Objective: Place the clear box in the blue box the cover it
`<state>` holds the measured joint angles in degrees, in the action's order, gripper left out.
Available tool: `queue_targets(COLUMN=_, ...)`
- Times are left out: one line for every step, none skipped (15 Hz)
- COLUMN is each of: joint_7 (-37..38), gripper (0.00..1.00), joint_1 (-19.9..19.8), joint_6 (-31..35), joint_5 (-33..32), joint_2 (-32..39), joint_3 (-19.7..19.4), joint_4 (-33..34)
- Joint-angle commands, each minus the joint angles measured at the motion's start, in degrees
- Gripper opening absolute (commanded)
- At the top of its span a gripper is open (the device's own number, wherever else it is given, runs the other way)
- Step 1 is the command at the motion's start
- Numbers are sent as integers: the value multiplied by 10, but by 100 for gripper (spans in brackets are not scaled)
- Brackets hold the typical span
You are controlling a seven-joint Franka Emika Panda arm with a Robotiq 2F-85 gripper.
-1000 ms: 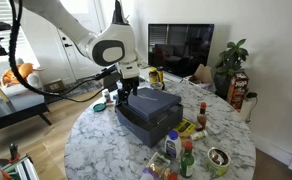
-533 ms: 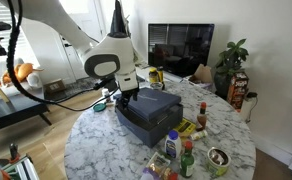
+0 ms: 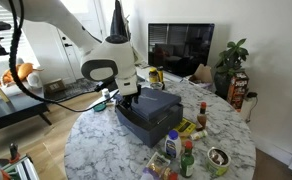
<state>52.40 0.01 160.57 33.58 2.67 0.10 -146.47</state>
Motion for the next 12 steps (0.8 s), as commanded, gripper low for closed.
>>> queue_targets(joint_7=-40, gripper=51, joint_1=-2, joint_6=21, joint_5=56, joint_2=6, joint_3=4, joint_4=-10)
queue_targets(joint_7=-47, gripper=51, joint_1=-2, joint_6=21, joint_5=67, joint_2=7, joint_3=4, joint_4=-9)
queue_targets(joint_7=-54, gripper=51, joint_1=-2, joint_6=23, joint_5=76, joint_2=9, joint_3=4, joint_4=-9)
queue_targets(joint_7=-61, gripper=49, joint_1=-2, joint_6=24, joint_5=87, joint_2=10, joint_3=5, joint_4=-8)
queue_targets(joint_7=-77, gripper=42, joint_1=-1, joint_6=31, joint_5=108, joint_2=10, joint_3=7, joint_4=-7)
queue_targets(joint_7=-86, gripper=37, joint_1=-1, joint_6=37, joint_5=120, joint_2=11, joint_3=7, joint_4=-7)
queue_targets(joint_7=-95, gripper=33, joint_1=-1, joint_6=43, joint_5=130, joint_2=13, joint_3=8, joint_4=-6)
queue_targets(joint_7=-110, gripper=20, joint_1=-1, joint_6=42, joint_5=142, joint_2=14, joint_3=9, joint_4=-4)
queue_targets(joint_7=-116, gripper=9, joint_1=-1, joint_6=43, joint_5=150, joint_2=17, joint_3=8, joint_4=-3)
queue_targets(joint_7=-124, gripper=7, joint_1=-1, joint_6=43, joint_5=158, joint_2=19, joint_3=8, joint_4=-3)
queue_targets(joint_7=-130, gripper=0, joint_1=-1, joint_6=43, joint_5=164, joint_2=22, joint_3=8, joint_4=-2)
queue_targets(joint_7=-132, gripper=0, joint_1=-1, joint_6=42, joint_5=165, joint_2=25, joint_3=7, joint_4=-1)
